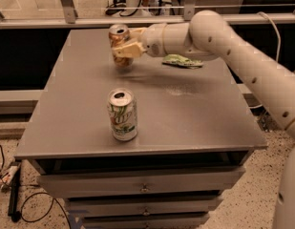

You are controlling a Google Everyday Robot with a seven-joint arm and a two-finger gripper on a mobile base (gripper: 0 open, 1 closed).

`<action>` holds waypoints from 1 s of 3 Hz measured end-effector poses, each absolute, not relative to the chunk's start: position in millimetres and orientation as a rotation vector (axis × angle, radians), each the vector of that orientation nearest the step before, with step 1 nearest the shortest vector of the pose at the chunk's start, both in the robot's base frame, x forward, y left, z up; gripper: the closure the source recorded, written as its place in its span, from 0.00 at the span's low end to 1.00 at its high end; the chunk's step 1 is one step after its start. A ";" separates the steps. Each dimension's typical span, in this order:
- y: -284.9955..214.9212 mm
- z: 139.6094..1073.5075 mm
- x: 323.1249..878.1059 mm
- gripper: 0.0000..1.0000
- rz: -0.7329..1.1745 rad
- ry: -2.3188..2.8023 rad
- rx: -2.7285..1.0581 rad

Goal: Move orange can near green jalapeno chip bag

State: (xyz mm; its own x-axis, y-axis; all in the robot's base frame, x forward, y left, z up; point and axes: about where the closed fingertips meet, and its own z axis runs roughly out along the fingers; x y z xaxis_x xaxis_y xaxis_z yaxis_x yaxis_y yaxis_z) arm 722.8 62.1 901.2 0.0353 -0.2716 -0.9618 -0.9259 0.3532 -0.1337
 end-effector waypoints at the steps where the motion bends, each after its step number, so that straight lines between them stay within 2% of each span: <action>1: -42.0 913.5 727.8 1.00 0.573 1.548 -1.042; 2: -151.7 925.1 719.0 1.00 0.412 1.631 -0.936; 3: -228.1 924.8 715.1 1.00 0.313 1.713 -0.851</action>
Offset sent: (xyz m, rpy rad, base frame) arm -0.0216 -0.3647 0.0424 -0.1521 -0.0571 -0.5595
